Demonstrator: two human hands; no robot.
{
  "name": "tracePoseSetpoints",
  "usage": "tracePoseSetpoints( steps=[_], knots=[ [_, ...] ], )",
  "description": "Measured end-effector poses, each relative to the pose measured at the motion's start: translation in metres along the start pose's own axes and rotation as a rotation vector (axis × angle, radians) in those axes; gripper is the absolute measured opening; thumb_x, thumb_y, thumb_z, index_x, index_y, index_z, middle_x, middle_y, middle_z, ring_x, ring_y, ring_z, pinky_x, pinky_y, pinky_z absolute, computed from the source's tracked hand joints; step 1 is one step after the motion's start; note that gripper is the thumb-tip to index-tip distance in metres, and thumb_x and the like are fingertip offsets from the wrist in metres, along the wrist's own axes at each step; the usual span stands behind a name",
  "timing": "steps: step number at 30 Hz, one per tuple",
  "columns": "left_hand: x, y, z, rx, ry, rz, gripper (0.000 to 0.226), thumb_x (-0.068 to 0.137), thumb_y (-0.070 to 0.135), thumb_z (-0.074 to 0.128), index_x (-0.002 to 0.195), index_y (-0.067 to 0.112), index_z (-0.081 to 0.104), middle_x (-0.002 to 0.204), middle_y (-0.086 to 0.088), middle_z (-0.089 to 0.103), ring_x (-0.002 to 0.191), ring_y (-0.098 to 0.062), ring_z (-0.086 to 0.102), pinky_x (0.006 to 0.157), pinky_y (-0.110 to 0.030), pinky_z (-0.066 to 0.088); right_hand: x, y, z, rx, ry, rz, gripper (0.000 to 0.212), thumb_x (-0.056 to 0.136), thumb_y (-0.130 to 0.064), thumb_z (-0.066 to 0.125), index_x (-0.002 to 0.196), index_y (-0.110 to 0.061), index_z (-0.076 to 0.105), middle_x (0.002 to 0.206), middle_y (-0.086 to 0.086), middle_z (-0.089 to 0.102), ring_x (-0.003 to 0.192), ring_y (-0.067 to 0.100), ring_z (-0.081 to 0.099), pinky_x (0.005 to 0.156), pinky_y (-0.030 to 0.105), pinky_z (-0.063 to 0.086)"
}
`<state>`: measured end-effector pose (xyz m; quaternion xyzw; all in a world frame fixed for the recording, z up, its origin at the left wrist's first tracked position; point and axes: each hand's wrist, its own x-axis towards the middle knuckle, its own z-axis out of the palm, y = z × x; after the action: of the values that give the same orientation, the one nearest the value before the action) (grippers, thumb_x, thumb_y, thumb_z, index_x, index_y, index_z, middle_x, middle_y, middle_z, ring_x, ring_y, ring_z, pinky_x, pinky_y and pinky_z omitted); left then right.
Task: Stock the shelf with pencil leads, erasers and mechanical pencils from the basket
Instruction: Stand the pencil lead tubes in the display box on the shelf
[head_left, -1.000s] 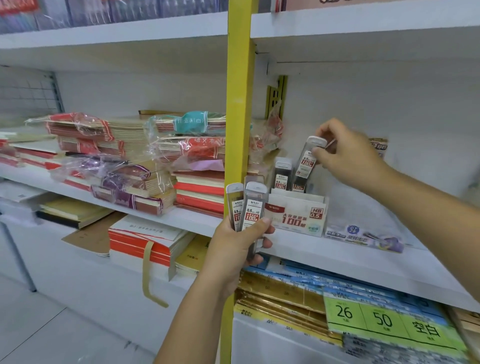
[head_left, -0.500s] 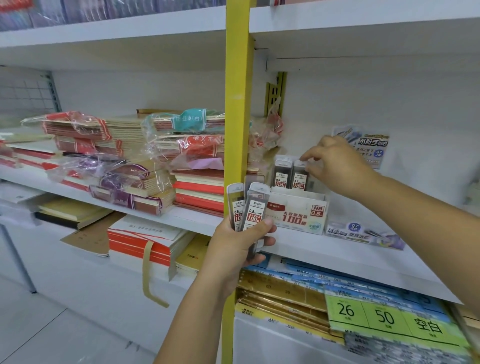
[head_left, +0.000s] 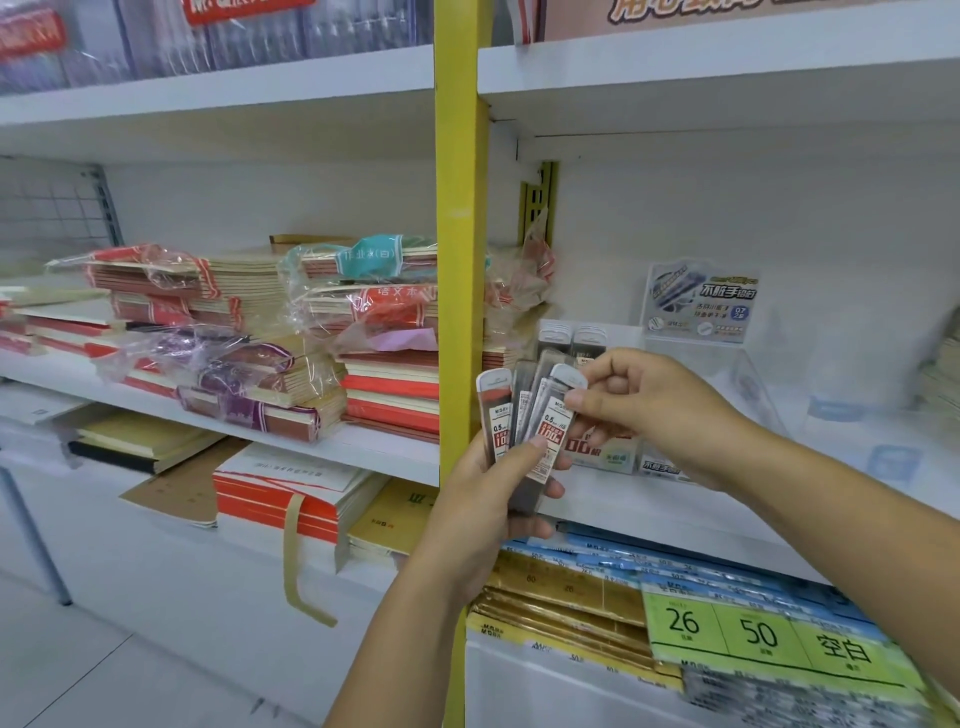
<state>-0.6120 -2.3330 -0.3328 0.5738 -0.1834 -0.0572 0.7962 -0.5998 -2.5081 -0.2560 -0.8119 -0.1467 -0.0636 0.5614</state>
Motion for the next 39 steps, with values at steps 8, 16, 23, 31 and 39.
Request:
tracePoseSetpoints(
  steps=[8, 16, 23, 31, 39],
  knots=[
    [0.003, -0.005, -0.003, -0.102, 0.055, 0.023, 0.044, 0.078, 0.044, 0.067, 0.120, 0.031, 0.064, 0.111, -0.003, 0.074, 0.093, -0.018, 0.073, 0.052, -0.023, 0.056, 0.011, 0.002, -0.019, 0.174, 0.124, 0.021, 0.014, 0.088, -0.007, 0.065, 0.099, -0.005, 0.055, 0.082, 0.012, 0.075, 0.067, 0.020, 0.071, 0.052, 0.022, 0.055],
    [0.007, -0.005, -0.014, -0.017, 0.113, 0.067, 0.023, 0.095, 0.034, 0.059, 0.117, 0.035, 0.061, 0.107, 0.000, 0.076, 0.097, -0.018, 0.073, 0.056, -0.023, 0.058, 0.043, -0.019, -0.051, -0.452, 0.406, -0.375, 0.027, 0.089, -0.015, 0.066, 0.085, -0.036, 0.050, 0.086, -0.007, 0.064, 0.074, 0.013, 0.068, 0.066, 0.030, 0.056],
    [0.007, -0.005, -0.016, 0.008, 0.144, 0.061, 0.023, 0.095, 0.034, 0.059, 0.117, 0.038, 0.060, 0.106, 0.003, 0.077, 0.097, -0.016, 0.073, 0.058, -0.024, 0.058, 0.058, -0.008, -0.040, -0.789, 0.313, -0.324, 0.016, 0.089, -0.022, 0.066, 0.096, -0.022, 0.051, 0.087, -0.006, 0.063, 0.080, 0.011, 0.062, 0.072, 0.035, 0.052],
    [0.006, -0.002, -0.017, 0.018, 0.131, 0.051, 0.024, 0.096, 0.033, 0.060, 0.120, 0.034, 0.060, 0.105, 0.002, 0.077, 0.096, -0.017, 0.074, 0.058, -0.023, 0.057, 0.068, -0.002, -0.040, -1.004, 0.366, -0.359, 0.016, 0.087, -0.027, 0.068, 0.100, -0.021, 0.060, 0.088, -0.003, 0.059, 0.088, 0.021, 0.057, 0.072, 0.033, 0.045],
    [0.005, -0.001, -0.008, -0.011, 0.074, 0.035, 0.037, 0.084, 0.042, 0.066, 0.119, 0.032, 0.063, 0.108, 0.000, 0.076, 0.097, -0.019, 0.074, 0.058, -0.023, 0.057, 0.039, -0.001, -0.036, -0.939, 0.364, -0.346, 0.026, 0.096, -0.032, 0.051, 0.116, -0.023, 0.066, 0.097, -0.006, 0.058, 0.101, 0.015, 0.051, 0.082, 0.027, 0.037]
  ],
)
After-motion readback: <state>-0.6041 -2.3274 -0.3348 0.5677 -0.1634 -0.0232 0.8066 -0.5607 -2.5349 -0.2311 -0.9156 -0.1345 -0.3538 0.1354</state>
